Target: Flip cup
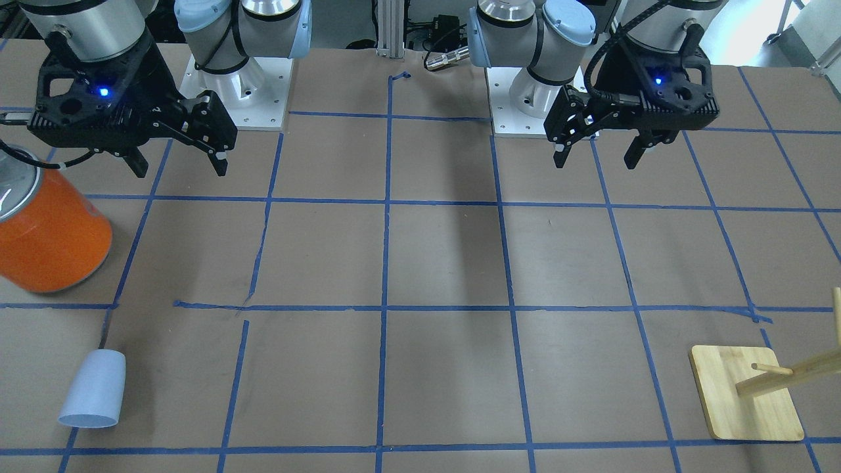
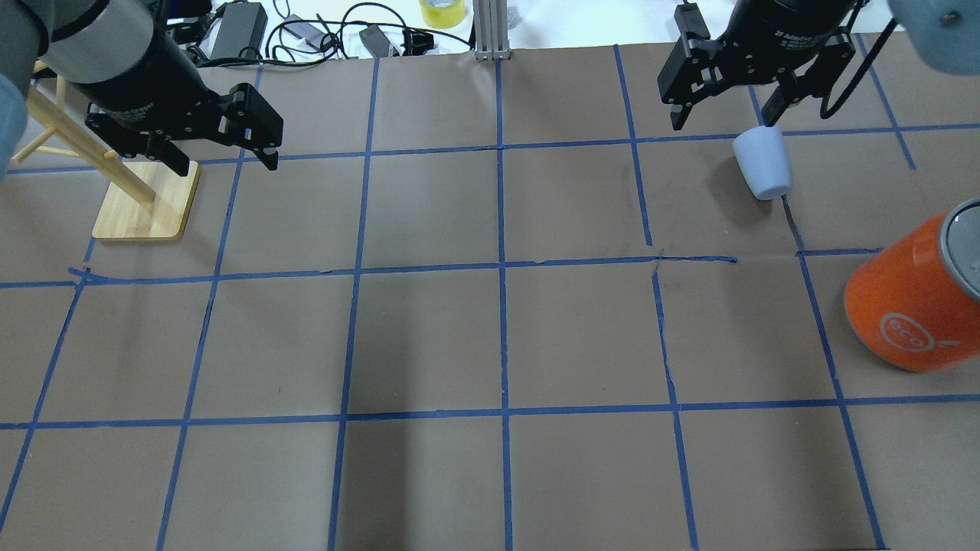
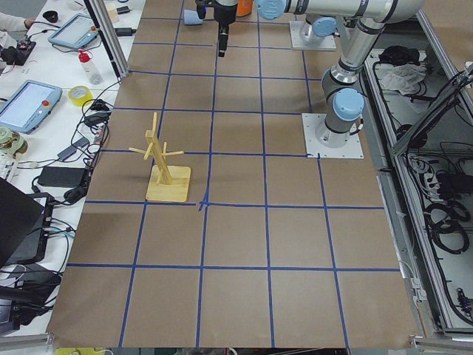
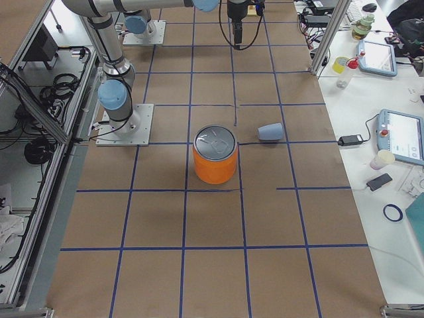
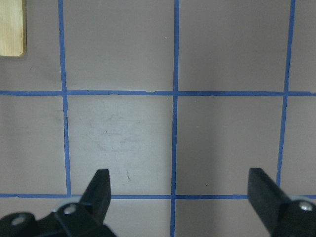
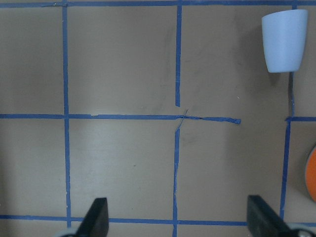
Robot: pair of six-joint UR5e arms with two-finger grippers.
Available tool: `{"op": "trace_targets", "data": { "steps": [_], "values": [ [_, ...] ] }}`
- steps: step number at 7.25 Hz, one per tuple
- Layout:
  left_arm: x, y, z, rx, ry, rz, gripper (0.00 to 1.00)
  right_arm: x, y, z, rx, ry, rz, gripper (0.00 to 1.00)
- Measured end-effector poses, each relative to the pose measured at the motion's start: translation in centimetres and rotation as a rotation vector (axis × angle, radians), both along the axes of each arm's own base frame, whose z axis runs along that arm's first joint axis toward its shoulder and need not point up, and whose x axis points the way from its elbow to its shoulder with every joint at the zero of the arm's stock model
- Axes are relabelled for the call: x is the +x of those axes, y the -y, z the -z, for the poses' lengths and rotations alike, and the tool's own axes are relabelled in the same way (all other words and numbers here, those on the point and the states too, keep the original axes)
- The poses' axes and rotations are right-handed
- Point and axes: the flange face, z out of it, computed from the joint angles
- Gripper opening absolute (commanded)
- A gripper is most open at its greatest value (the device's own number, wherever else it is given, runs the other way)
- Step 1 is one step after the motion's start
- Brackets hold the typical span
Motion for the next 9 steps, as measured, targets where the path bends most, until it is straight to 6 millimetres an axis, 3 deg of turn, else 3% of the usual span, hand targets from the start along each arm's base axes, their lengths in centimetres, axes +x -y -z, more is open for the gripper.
{"op": "trace_targets", "data": {
  "steps": [9],
  "values": [
    [0.00,-0.03,0.18,0.004,0.000,0.000,1.00,-0.18,-0.02,0.63,0.014,-0.014,0.000,1.00]
  ]
}}
